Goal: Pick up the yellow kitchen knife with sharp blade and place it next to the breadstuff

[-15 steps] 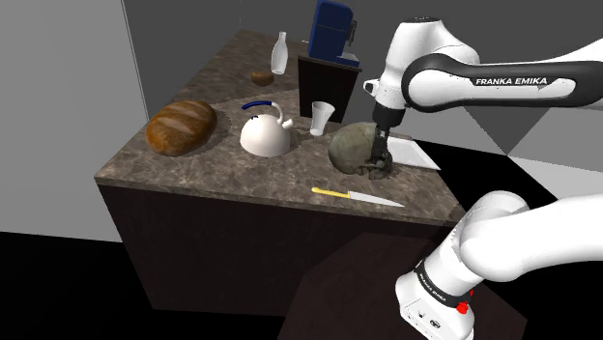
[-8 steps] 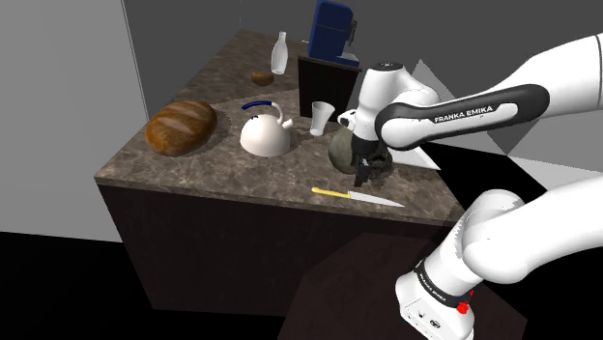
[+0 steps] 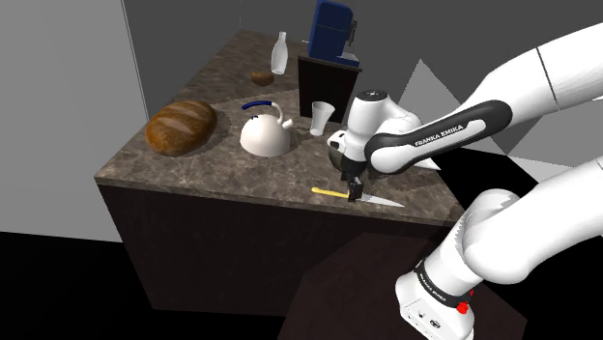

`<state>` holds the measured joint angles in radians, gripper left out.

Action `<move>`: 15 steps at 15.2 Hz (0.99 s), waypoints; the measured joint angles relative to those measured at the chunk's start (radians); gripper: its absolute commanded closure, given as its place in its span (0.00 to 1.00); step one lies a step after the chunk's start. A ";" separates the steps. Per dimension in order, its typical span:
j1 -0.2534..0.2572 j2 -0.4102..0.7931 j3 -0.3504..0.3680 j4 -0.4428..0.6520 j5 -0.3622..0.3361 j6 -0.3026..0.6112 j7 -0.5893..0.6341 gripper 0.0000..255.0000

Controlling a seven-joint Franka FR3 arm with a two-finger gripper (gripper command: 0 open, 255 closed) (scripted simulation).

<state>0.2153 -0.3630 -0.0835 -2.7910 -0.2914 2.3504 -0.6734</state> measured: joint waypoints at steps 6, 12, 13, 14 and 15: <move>-0.010 0.046 -0.004 -0.019 -0.019 0.066 0.010 0.00; -0.010 0.047 -0.004 -0.020 -0.020 0.068 0.011 1.00; -0.010 0.047 -0.004 -0.019 -0.020 0.068 0.011 1.00; -0.010 0.047 -0.004 -0.019 -0.020 0.068 0.011 1.00; -0.010 0.047 -0.004 -0.019 -0.020 0.068 0.011 1.00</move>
<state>0.2049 -0.3159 -0.0879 -2.8102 -0.3110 2.4185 -0.6626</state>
